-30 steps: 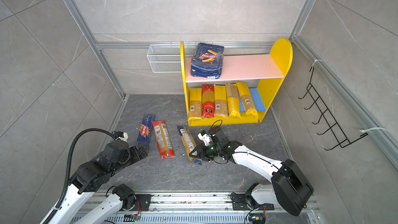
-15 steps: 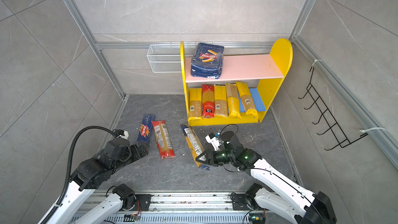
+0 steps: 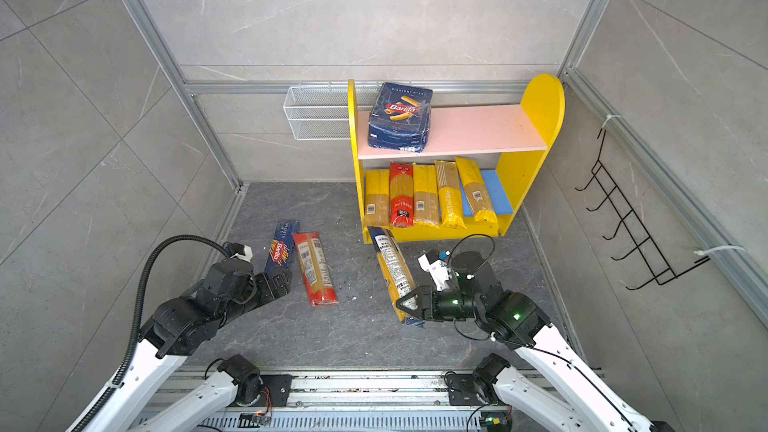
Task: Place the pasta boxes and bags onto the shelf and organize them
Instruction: 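Lift the white-labelled bag upright with the right gripper toward the shelf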
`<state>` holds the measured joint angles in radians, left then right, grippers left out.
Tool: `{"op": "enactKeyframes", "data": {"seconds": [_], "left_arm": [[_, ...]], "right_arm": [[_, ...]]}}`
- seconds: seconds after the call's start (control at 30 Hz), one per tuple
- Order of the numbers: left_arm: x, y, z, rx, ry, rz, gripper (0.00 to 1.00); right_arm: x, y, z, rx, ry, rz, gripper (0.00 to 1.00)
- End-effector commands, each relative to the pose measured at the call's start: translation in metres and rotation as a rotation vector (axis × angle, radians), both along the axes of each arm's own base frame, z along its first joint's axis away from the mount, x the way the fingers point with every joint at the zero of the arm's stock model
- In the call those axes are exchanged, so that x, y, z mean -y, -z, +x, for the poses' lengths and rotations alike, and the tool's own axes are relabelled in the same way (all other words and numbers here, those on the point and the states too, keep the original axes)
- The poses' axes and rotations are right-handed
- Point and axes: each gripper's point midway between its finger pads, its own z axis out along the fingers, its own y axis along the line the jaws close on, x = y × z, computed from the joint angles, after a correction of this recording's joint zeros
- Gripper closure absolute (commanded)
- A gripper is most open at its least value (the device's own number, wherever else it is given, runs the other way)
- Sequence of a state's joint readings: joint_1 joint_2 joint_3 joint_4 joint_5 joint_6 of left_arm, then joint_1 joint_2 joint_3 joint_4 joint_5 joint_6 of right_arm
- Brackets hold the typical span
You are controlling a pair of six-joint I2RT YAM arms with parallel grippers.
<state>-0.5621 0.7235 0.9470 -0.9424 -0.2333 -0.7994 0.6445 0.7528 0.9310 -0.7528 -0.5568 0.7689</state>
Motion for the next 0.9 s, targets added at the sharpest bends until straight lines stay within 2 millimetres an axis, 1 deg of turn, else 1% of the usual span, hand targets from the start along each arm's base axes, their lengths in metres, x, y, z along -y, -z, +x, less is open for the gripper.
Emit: {"op": "enactKeyframes", "data": {"seconds": [0.0,0.13,0.2,0.43,0.53,0.67,0.87], "left_arm": [[0.009,-0.021,0.008,0.067,0.043,-0.024,0.0],[0.014,-0.024,0.011,0.073,0.059,-0.033,0.0],[0.016,-0.025,0.012,0.077,0.066,-0.039,0.0],[0.016,-0.026,0.009,0.088,0.076,-0.056,0.0],[0.017,-0.026,0.008,0.094,0.083,-0.063,0.0],[0.016,-0.028,0.005,0.1,0.086,-0.064,0.0],[0.013,-0.034,0.001,0.121,0.088,-0.078,0.0]], "right_arm": [[0.011,-0.068,0.002,0.248,0.01,0.056,0.84],[0.025,-0.096,0.001,0.304,0.055,0.024,0.84],[0.032,-0.103,0.001,0.308,0.081,-0.006,0.84],[0.051,-0.138,0.004,0.375,0.161,-0.054,0.83],[0.059,-0.15,0.011,0.394,0.199,-0.101,0.82],[0.061,-0.165,0.023,0.412,0.229,-0.144,0.82],[0.064,-0.199,0.037,0.485,0.268,-0.18,0.82]]}}
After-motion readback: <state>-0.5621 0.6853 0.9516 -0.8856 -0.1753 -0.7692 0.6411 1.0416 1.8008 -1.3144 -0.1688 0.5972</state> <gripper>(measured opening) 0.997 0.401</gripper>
